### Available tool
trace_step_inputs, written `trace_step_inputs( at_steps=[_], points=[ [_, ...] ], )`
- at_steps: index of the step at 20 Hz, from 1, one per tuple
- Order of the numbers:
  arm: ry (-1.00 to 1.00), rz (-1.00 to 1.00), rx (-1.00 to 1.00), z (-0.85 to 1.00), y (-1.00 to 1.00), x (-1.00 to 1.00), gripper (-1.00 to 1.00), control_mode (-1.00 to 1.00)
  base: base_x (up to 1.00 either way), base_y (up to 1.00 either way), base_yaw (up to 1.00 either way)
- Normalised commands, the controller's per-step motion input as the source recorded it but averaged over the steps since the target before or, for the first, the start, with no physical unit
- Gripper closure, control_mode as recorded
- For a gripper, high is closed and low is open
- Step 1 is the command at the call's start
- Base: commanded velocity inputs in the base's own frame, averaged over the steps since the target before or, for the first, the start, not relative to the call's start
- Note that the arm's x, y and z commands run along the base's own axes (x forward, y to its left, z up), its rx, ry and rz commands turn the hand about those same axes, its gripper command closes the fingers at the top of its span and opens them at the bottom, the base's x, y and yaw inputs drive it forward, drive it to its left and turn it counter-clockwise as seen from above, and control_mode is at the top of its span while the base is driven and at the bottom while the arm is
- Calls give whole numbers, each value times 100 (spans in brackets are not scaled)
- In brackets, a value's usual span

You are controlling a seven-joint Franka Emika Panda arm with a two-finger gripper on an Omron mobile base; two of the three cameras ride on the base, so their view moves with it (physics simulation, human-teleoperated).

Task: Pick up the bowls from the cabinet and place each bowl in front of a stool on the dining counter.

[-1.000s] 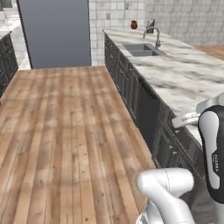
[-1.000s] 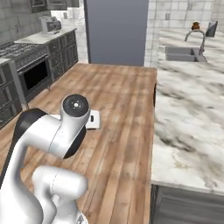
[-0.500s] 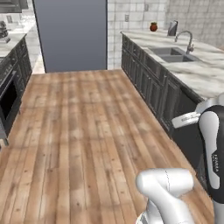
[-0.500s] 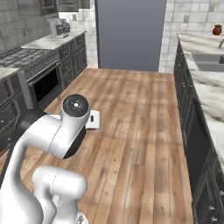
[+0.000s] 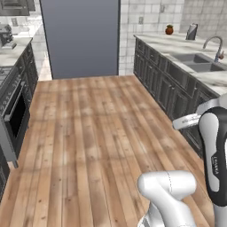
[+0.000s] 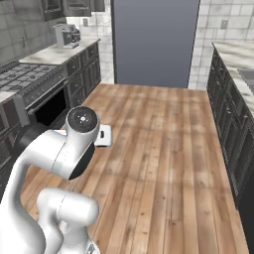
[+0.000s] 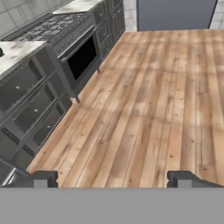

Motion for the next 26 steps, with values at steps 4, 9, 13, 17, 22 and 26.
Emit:
trace_step_inputs(
  at_steps=[4, 9, 13, 17, 22, 26],
  points=[
    [0, 0, 0, 0, 0, 0, -100, 100, 100, 0, -5],
    [0, 0, 0, 0, 0, 0, -100, 100, 100, -5, 0],
    [0, 0, 0, 0, 0, 0, -100, 100, 100, -1, 10],
    [0, 0, 0, 0, 0, 0, -100, 100, 100, -6, 36],
    [0, 0, 0, 0, 0, 0, -100, 100, 100, -26, 56],
    [0, 0, 0, 0, 0, 0, -100, 100, 100, -46, 62]
  ],
)
